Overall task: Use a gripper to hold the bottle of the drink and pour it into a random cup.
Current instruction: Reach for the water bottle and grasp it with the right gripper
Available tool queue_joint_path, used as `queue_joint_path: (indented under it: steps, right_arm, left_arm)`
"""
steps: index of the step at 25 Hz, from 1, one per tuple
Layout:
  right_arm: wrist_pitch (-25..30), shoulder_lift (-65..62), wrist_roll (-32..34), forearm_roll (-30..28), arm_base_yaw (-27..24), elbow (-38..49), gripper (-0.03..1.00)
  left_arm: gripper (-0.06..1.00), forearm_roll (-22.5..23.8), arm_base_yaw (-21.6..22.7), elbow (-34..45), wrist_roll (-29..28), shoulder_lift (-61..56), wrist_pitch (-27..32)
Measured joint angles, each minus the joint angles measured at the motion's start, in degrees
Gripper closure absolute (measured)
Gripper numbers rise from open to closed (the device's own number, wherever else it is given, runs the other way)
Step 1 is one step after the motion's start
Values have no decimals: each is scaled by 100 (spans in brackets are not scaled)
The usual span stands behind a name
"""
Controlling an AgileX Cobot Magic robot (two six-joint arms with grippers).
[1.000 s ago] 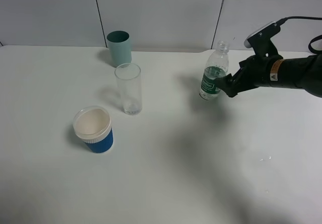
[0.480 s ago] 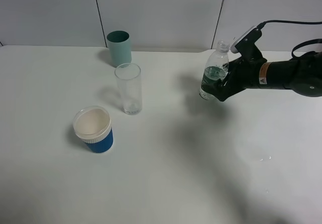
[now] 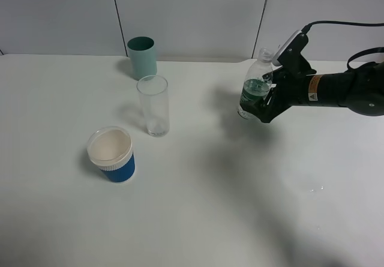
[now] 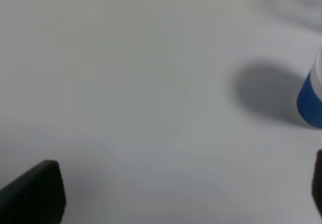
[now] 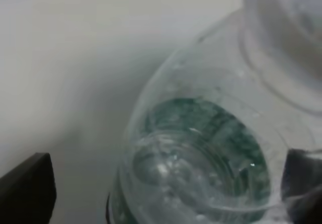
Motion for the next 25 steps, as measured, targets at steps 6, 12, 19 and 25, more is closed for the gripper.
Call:
queue_joint_path:
  steps: [6, 12, 19, 25]
  right_arm:
    - [-218, 0, -10, 221, -179, 0, 8]
    - [-661, 145, -16, 249, -302, 0, 8]
    - [-1093, 449, -364, 446, -346, -6, 8]
    - [-1372, 656, -549, 506, -346, -6, 8]
  left_arm:
    - [-5, 0, 0, 0, 0, 0, 0]
    - [-5, 0, 0, 0, 0, 0, 0]
    - [-5, 0, 0, 0, 0, 0, 0]
    - [-5, 0, 0, 0, 0, 0, 0]
